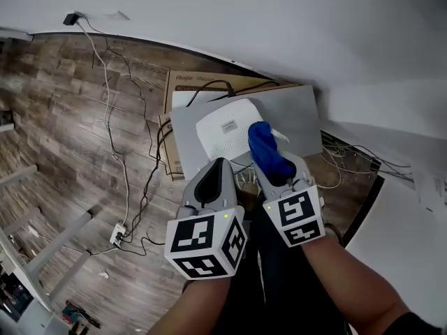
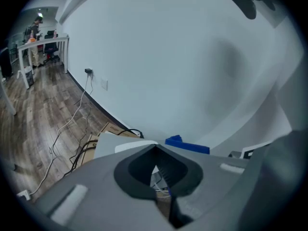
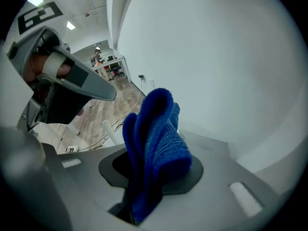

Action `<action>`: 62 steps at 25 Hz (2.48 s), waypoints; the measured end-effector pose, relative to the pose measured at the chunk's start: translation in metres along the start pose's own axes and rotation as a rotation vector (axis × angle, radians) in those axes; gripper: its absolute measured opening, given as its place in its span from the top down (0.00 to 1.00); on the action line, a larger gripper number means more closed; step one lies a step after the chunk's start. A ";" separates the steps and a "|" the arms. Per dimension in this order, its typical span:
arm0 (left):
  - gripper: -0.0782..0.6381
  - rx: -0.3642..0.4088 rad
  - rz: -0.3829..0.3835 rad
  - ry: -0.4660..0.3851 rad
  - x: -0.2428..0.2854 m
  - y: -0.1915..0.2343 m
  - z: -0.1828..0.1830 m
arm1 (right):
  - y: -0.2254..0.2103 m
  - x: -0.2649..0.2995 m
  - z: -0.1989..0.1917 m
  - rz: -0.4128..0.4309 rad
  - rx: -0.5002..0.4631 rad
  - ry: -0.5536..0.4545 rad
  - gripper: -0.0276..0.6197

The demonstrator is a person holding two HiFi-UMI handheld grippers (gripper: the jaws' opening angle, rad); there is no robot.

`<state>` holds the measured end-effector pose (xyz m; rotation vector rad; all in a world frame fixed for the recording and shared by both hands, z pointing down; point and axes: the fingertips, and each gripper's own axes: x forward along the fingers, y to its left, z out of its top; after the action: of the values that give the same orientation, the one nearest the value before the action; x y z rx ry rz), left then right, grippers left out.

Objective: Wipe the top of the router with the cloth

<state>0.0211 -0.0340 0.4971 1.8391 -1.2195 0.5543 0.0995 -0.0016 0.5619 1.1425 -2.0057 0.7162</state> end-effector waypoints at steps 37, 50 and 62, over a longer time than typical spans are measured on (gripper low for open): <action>0.89 -0.175 0.133 -0.050 -0.056 0.156 -0.046 | 0.177 0.060 0.006 0.225 -0.103 0.045 0.74; 0.89 -0.237 0.129 0.034 -0.026 0.170 -0.119 | 0.156 0.119 -0.066 0.216 -0.092 0.178 0.74; 0.89 -0.133 0.085 -0.013 -0.036 0.119 -0.053 | 0.147 0.055 -0.016 0.235 -0.103 0.087 0.74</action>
<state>-0.0969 0.0087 0.5473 1.6888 -1.3163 0.4957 -0.0452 0.0500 0.5983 0.8108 -2.0972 0.7559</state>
